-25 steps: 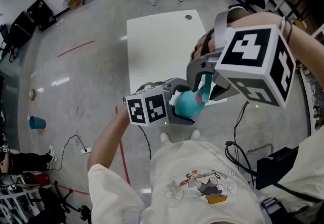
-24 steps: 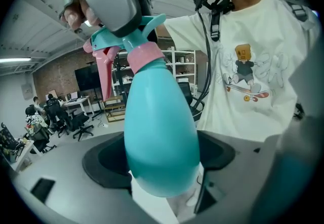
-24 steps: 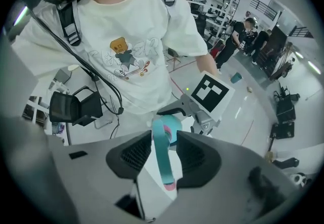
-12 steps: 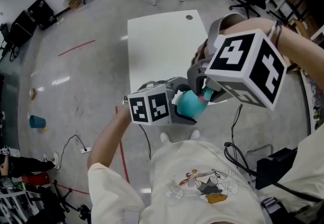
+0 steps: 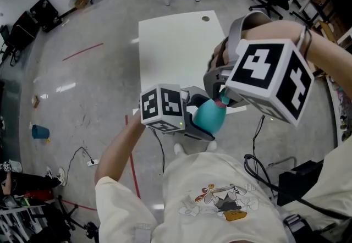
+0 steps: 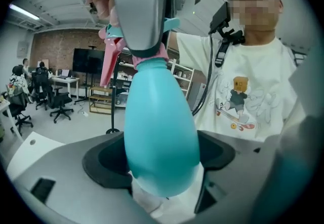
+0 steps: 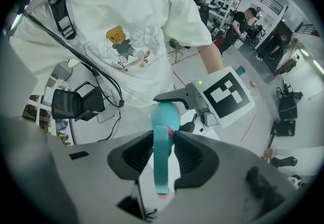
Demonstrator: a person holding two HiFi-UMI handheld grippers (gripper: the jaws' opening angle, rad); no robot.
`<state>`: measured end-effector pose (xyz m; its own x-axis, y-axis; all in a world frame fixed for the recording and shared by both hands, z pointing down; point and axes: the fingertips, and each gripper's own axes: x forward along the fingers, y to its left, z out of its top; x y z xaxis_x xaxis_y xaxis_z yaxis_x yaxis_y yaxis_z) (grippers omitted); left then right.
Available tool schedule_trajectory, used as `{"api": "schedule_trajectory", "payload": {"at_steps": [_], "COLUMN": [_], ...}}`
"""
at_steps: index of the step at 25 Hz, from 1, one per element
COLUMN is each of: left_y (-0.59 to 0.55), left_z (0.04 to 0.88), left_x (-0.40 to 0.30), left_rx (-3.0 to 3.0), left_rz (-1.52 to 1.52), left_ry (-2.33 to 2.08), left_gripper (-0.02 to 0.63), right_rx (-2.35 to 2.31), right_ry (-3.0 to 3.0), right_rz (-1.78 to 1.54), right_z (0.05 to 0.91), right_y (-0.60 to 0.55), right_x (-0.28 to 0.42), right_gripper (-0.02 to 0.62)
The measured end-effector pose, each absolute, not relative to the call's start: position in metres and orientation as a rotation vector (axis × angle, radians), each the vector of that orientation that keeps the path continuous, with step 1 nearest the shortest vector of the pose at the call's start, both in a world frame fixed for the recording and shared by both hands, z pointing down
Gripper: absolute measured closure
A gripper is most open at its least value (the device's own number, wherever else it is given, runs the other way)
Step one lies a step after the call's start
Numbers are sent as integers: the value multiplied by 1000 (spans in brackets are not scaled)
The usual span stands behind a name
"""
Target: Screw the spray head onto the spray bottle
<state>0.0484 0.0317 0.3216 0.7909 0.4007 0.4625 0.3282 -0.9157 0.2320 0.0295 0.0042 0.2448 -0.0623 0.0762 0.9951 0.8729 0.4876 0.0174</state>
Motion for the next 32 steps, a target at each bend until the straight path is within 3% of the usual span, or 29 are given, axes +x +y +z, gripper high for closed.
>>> {"api": "schedule_trajectory", "payload": {"at_steps": [12,32], "left_y": [13,-84], "left_z": [337,348], "left_x": [54,39], "left_rx": [2793,2829], "left_rz": [923,1037], "left_ry": [316,-1074], "left_gripper": [199,199], "right_rx": [-826,-274], "right_ry": [-1415,-1599], "right_rz": [-772,-285], "right_z": [260,273], "right_y": [-10,-68], "right_x": [38,34], "right_gripper": [463,465]}}
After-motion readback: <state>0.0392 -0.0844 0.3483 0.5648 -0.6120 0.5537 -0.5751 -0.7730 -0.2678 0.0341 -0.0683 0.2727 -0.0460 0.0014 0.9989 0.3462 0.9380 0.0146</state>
